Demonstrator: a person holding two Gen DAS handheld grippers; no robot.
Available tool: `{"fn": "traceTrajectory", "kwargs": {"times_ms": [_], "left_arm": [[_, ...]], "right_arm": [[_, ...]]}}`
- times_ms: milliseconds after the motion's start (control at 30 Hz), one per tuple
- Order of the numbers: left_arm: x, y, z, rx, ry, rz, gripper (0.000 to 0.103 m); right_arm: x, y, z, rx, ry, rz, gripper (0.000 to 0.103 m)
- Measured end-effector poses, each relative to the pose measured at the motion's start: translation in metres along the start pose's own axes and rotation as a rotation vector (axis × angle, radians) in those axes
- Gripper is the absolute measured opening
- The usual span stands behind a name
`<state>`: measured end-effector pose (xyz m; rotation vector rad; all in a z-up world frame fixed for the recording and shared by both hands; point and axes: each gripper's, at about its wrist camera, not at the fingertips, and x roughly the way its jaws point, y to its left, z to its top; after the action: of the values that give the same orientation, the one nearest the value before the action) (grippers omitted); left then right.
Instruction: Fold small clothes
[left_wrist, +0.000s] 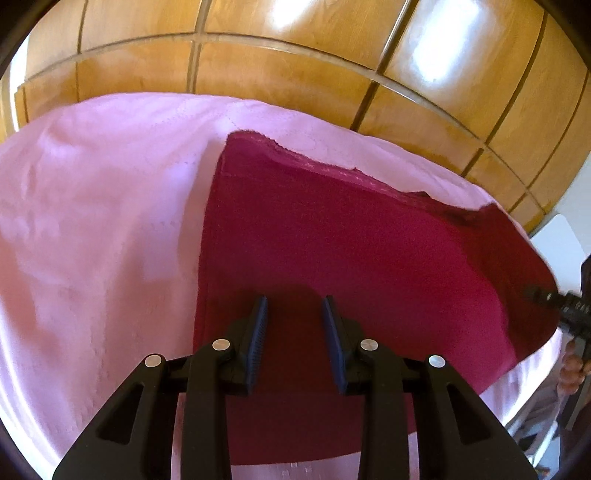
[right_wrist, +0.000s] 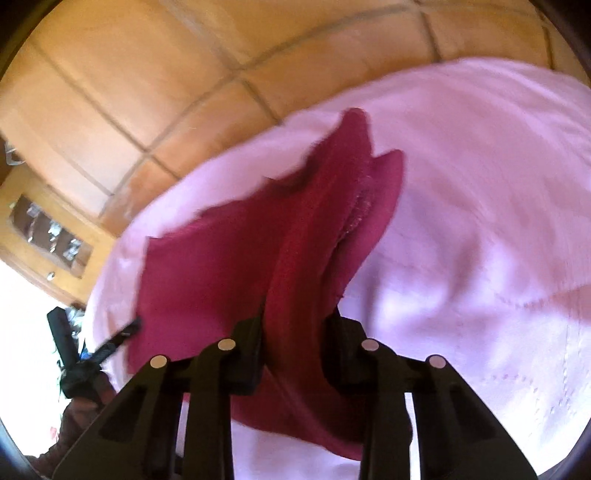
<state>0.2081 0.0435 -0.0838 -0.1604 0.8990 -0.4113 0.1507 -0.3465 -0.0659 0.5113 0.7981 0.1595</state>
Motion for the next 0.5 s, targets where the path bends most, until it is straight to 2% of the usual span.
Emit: {"fn": "traceTrajectory", "kwargs": {"times_ms": [200, 367, 500], "left_arm": [[0.004, 0.009, 0.001, -0.036, 0.011, -0.063, 0.03], [0.006, 0.019, 0.003, -0.066, 0.022, -0.123, 0.03], [-0.001, 0.035, 0.003, -0.14, 0.02, -0.188, 0.03]], "right_arm": [[0.002, 0.089, 0.016, -0.107, -0.006, 0.094, 0.025], [0.046, 0.172, 0.018, -0.22, 0.044, 0.155, 0.024], [0.093, 0.215, -0.001, -0.305, 0.12, 0.136, 0.024]]}}
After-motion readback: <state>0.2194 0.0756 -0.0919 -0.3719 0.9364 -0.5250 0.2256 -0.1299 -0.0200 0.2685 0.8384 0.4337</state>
